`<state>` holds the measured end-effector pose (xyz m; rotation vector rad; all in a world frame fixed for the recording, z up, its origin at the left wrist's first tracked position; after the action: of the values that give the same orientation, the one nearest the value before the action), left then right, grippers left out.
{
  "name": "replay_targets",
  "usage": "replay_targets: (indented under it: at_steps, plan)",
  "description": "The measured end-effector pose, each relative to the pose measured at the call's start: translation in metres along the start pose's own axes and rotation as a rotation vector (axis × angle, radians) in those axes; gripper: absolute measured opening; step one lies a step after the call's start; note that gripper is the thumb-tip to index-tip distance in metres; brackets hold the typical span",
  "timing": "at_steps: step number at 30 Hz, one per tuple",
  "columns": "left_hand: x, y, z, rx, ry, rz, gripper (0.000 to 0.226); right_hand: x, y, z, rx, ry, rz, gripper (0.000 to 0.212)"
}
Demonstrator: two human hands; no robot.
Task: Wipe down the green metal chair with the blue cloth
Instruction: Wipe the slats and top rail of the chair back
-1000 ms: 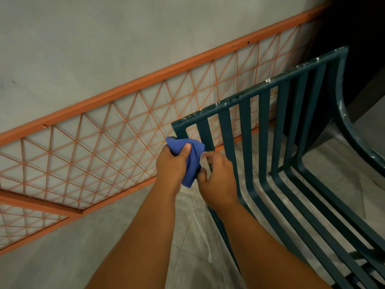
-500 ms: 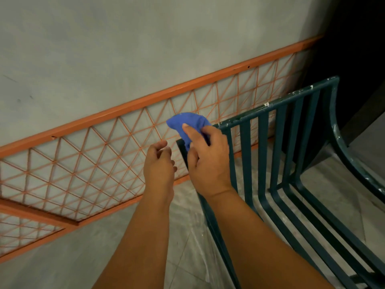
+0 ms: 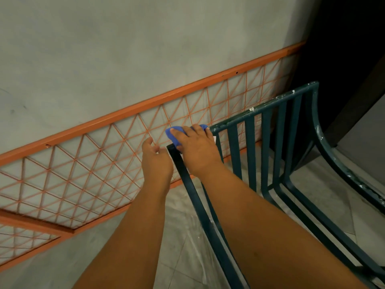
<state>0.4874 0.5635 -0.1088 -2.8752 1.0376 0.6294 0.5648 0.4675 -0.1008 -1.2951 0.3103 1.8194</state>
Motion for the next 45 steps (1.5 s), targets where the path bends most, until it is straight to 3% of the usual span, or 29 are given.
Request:
replay_targets:
  at_steps: [5,10,13,17,21,24,29,33,35,37,38,41,45]
  plan:
    - [0.004,-0.003,-0.004,-0.029,-0.072,0.033,0.043,0.000,0.025,-0.005,-0.194,-0.106,-0.009,0.057]
    - [0.003,-0.011,-0.017,0.115,-0.458,0.080,0.032,-0.011,0.001,-0.016,0.029,-0.012,0.016,0.057]
    - [0.001,-0.014,-0.027,0.219,-0.594,0.067,0.020,-0.002,0.004,0.002,-0.038,-0.070,0.061,0.058]
    - [0.001,-0.015,-0.029,0.212,-0.575,0.061,0.021,-0.005,0.014,-0.017,-0.111,-0.082,0.097,0.056]
    - [-0.001,-0.015,-0.023,0.154,-0.490,0.046,0.026,-0.011,-0.004,-0.017,0.065,-0.013,0.115,0.059]
    - [-0.001,-0.014,-0.023,0.157,-0.478,0.041,0.022,-0.006,-0.001,0.003,0.073,-0.042,0.076,0.064]
    - [0.000,-0.015,-0.022,0.174,-0.536,0.016,0.016,0.002,0.032,-0.014,-0.087,-0.292,0.088,0.061]
    - [-0.002,-0.013,-0.021,0.135,-0.537,0.009,0.022,-0.021,0.047,-0.041,0.294,-0.749,-0.073,0.044]
    - [-0.002,-0.013,-0.021,0.127,-0.547,0.005,0.024,-0.035,0.047,-0.041,0.393,-0.684,-0.211,0.046]
    - [-0.002,-0.013,-0.022,0.125,-0.560,0.007,0.023,-0.047,0.038,-0.026,0.261,-0.553,-0.308,0.045]
    - [-0.002,-0.013,-0.022,0.126,-0.567,0.013,0.023,-0.045,0.030,-0.015,0.166,-0.420,-0.284,0.044]
    - [-0.003,-0.010,-0.025,0.157,-0.593,0.011,0.020,-0.015,0.013,0.009,0.002,-0.057,-0.011,0.047]
    - [-0.003,-0.009,-0.026,0.177,-0.580,0.015,0.021,-0.001,0.004,0.009,-0.065,0.000,0.072,0.051]
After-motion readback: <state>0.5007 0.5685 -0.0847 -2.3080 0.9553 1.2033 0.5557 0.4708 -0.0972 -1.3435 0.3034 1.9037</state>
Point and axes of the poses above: each hand's wrist, its own y-axis away from the middle knuckle, its own x-axis out of the palm, z = x × y, the point moved 6 cm from there along -y, towards the middle knuckle, and after that the axes turned 6 degrees about -y, right-handed, at the moved point
